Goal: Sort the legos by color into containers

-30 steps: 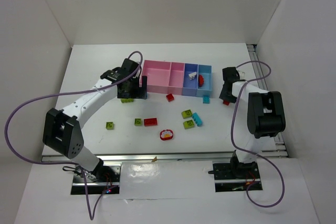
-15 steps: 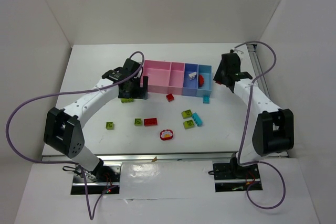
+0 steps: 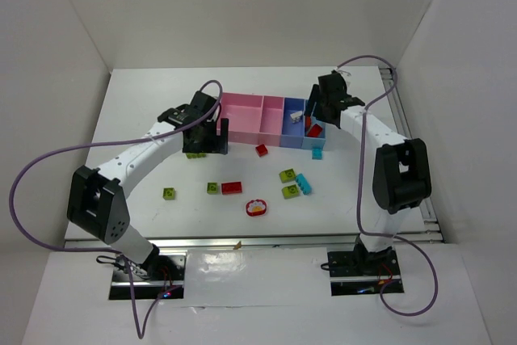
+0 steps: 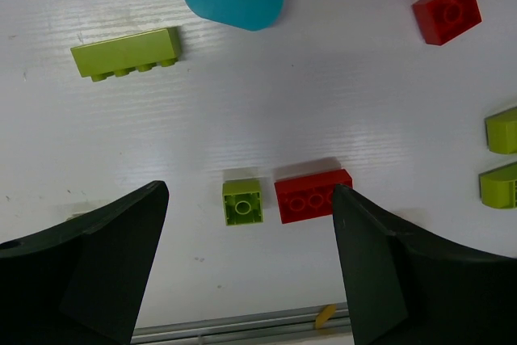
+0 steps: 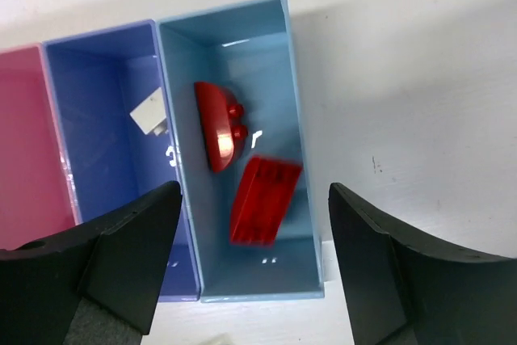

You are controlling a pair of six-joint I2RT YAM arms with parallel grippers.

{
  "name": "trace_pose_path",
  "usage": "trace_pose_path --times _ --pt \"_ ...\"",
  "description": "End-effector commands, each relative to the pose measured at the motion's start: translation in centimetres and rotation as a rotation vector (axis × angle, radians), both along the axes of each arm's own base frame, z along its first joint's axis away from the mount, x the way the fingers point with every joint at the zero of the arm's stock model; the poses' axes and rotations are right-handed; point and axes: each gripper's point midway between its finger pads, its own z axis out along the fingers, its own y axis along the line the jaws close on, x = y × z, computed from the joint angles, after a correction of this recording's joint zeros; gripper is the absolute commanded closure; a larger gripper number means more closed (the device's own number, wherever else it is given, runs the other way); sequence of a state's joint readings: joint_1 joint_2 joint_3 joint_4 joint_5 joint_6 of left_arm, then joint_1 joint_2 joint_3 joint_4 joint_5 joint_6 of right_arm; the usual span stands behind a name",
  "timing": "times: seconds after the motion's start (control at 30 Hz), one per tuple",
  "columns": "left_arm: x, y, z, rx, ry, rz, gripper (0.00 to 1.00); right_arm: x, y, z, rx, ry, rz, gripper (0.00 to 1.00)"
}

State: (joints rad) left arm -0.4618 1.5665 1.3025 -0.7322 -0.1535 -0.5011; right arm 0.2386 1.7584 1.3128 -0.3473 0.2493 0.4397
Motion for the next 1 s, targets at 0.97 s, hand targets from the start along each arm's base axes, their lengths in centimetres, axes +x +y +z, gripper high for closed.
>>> trace_pose_path --times 0.97 --pt "-4.4 -2.4 -3.0 0.02 0.081 -0.144 0.13 -9.5 0.2 -5.5 -0.059 0.076 0.132 0.14"
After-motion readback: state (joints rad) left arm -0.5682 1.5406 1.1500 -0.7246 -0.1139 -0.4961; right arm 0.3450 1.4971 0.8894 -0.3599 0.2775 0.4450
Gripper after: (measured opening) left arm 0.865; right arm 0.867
